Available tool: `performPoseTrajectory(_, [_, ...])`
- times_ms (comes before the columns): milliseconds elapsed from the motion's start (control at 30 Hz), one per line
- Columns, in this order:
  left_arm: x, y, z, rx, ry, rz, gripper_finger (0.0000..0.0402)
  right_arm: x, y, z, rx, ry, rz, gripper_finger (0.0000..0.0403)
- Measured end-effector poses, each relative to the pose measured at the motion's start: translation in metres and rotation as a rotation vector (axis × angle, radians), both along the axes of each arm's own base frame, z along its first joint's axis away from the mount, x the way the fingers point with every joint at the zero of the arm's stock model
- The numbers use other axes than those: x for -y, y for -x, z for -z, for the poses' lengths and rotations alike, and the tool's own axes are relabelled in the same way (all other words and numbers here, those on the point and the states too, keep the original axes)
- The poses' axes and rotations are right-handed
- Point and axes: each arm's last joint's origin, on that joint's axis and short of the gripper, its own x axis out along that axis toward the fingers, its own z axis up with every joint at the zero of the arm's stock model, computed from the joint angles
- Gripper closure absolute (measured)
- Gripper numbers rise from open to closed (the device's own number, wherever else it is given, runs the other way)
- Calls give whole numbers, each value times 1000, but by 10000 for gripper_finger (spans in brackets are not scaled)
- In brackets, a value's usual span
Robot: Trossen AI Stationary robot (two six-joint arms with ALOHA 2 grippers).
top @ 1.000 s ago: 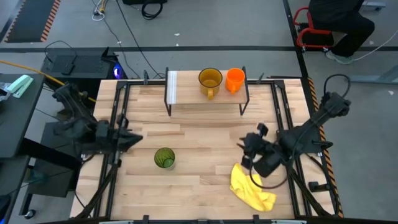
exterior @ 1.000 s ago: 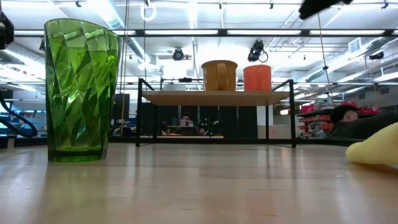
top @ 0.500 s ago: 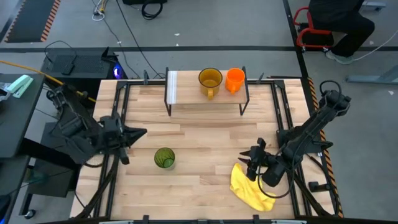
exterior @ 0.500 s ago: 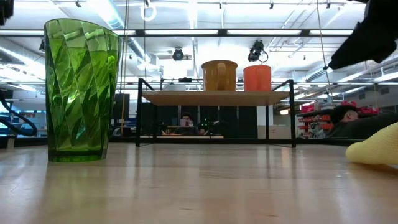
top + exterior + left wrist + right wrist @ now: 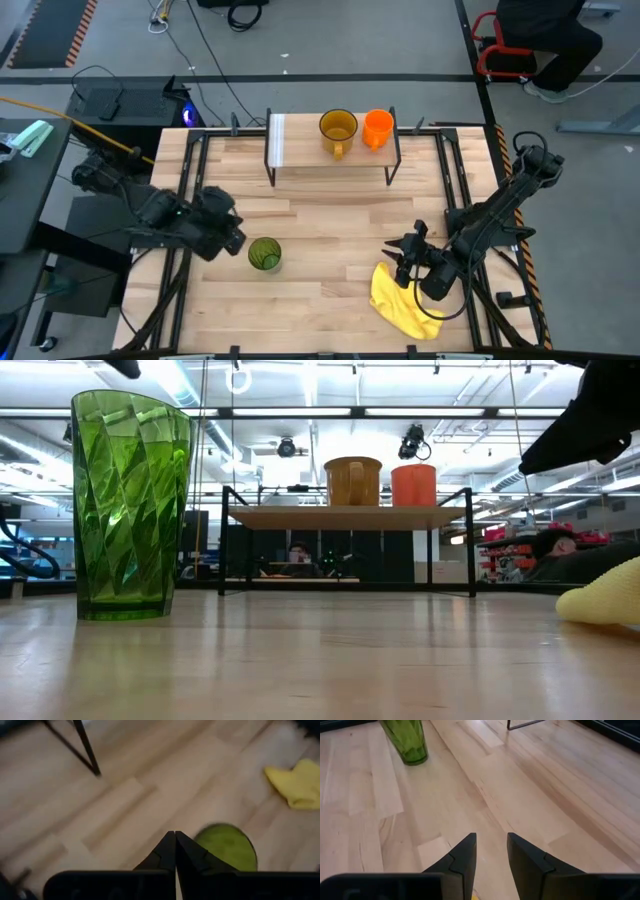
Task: Stack small to large cups/mugs on shelf
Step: Put the green cup on the shelf
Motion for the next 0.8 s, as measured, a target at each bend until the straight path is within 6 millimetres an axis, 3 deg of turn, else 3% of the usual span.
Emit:
performPoseTrajectory(333, [-2, -29, 17, -186, 222, 29, 380, 1, 0, 0, 11, 15, 9, 286])
performPoseTrajectory(533, [4, -48, 30, -255, 266, 96, 374, 1, 0, 0, 11, 15, 9, 286])
performPoseTrajectory(800, [9, -68, 51, -339, 250, 108, 336, 1, 0, 0, 14, 10, 13, 286])
